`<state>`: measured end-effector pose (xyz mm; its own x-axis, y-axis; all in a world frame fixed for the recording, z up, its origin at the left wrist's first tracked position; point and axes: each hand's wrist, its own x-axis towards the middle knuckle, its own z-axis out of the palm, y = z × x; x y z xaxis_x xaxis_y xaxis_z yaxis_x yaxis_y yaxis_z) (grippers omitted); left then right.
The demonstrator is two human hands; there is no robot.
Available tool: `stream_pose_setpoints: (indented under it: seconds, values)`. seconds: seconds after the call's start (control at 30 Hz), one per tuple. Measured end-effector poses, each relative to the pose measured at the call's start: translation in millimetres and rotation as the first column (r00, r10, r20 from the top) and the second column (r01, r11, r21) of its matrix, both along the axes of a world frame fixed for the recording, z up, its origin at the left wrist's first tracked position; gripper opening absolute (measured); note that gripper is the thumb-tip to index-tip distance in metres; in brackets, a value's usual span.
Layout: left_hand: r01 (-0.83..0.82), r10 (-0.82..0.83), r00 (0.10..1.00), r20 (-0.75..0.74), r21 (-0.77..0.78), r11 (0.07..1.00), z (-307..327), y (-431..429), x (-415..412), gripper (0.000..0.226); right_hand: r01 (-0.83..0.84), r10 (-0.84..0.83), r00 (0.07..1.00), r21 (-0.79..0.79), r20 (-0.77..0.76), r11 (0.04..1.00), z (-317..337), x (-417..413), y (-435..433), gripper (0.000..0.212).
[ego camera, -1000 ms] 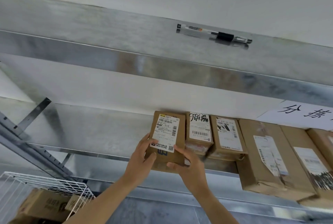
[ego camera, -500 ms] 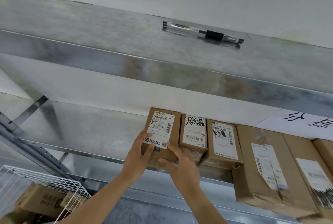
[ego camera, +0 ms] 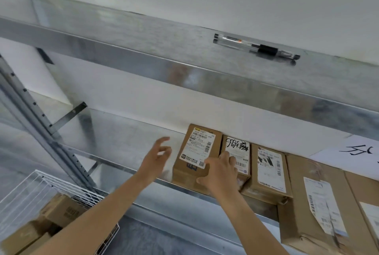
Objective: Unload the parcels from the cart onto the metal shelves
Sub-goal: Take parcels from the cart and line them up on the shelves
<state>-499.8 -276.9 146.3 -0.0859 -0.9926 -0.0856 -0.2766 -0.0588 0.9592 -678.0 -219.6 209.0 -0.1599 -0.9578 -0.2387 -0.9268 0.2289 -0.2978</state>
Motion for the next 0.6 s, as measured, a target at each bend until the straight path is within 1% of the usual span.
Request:
stream_pose_setpoints:
  seconds: [0.03, 0.1, 0.17, 0.2, 0.27, 0.33, 0.37, 0.4, 0.47, 0.53, 0.6]
  values:
    - [-0.073, 0.073, 0.997, 0.003, -0.007, 0.997, -0.1, -2.9, 13.6, 0.030, -0.013, 0.013, 1.000, 0.012, -0.018, 1.000, 1.2, 6.2, -2.0, 0.044]
    - [-0.147, 0.151, 0.983, 0.103, -0.042, 0.988, -3.4, -3.2, 46.2, 0.032, -0.041, 0.041, 0.999, 0.023, -0.020, 0.999, 1.0, 19.2, -6.1, 0.042]
    - [-0.180, 0.197, 0.931, 0.308, -0.084, 0.980, -8.7, 1.0, 83.1, 0.040, -0.074, 0.074, 0.997, -0.004, -0.001, 0.997, -2.1, 32.1, -11.4, 0.041]
    - [-0.193, 0.224, 0.870, 0.440, -0.114, 0.975, -11.7, 5.6, 103.6, 0.046, -0.096, 0.097, 0.995, -0.035, 0.021, 0.995, -4.4, 40.2, -14.5, 0.045]
    - [-0.215, 0.252, 0.693, 0.676, -0.140, 0.967, -14.5, 19.3, 142.6, 0.062, -0.141, 0.152, 0.985, -0.124, 0.079, 0.982, -8.6, 58.3, -20.2, 0.056]
    - [-0.254, 0.256, 0.521, 0.814, -0.138, 0.957, -18.3, 38.0, 181.1, 0.075, -0.211, 0.242, 0.960, -0.205, 0.139, 0.956, -12.1, 80.7, -25.6, 0.062]
    - [-0.279, 0.258, 0.458, 0.851, -0.139, 0.950, -20.7, 48.2, 199.3, 0.080, -0.261, 0.302, 0.941, -0.242, 0.152, 0.934, -14.6, 93.6, -28.4, 0.063]
    - [-0.317, 0.265, 0.414, 0.871, -0.135, 0.939, -24.7, 59.7, 218.3, 0.083, -0.323, 0.371, 0.917, -0.276, 0.144, 0.905, -17.2, 107.6, -31.0, 0.064]
    - [-0.428, 0.281, 0.348, 0.895, -0.115, 0.896, -33.8, 85.7, 254.4, 0.088, -0.436, 0.489, 0.864, -0.310, 0.119, 0.845, -23.3, 136.3, -35.1, 0.068]
    - [-0.547, 0.279, 0.277, 0.920, -0.088, 0.833, -43.3, 115.2, 286.4, 0.092, -0.526, 0.575, 0.812, -0.298, 0.102, 0.796, -30.9, 166.6, -37.5, 0.074]
    - [-0.642, 0.241, 0.212, 0.947, -0.051, 0.765, -52.4, 146.2, 312.2, 0.094, -0.623, 0.659, 0.750, -0.272, 0.056, 0.733, -38.9, 198.0, -39.4, 0.080]
